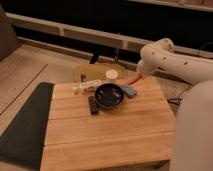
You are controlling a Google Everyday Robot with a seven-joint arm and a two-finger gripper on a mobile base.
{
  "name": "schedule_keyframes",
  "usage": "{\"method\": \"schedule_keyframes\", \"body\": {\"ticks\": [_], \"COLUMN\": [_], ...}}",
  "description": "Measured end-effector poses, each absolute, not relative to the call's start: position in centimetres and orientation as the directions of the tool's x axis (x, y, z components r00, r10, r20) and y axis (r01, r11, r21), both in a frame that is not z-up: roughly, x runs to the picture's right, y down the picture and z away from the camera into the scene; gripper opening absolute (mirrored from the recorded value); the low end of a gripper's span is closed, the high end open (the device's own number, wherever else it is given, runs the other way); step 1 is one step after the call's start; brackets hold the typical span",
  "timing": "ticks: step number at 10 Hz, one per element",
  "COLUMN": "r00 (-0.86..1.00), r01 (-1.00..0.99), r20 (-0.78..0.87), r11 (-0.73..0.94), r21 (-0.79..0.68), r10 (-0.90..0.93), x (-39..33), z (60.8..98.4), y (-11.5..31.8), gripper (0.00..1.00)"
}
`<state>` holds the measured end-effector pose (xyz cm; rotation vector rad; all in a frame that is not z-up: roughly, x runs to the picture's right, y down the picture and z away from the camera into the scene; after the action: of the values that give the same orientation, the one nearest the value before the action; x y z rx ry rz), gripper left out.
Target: Place the pepper in the ceramic cup
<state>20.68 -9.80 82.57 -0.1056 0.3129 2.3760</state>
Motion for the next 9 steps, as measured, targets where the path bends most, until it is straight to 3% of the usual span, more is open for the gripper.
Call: {"method": "schedule_keyframes", "body": {"ticks": [3, 9], "r00": [-0.678, -0.670], "r01": [-0.735, -0.741], "r20": [-0.189, -0.156], "r11": [-0.655, -0.641], "r21": [0.175, 0.199], "r10": [0.711, 0.726], "x": [17.9, 19.5], "z": [84.5, 85.2], "y": [-13.0, -14.6], "gripper": [0.00, 0.00]}}
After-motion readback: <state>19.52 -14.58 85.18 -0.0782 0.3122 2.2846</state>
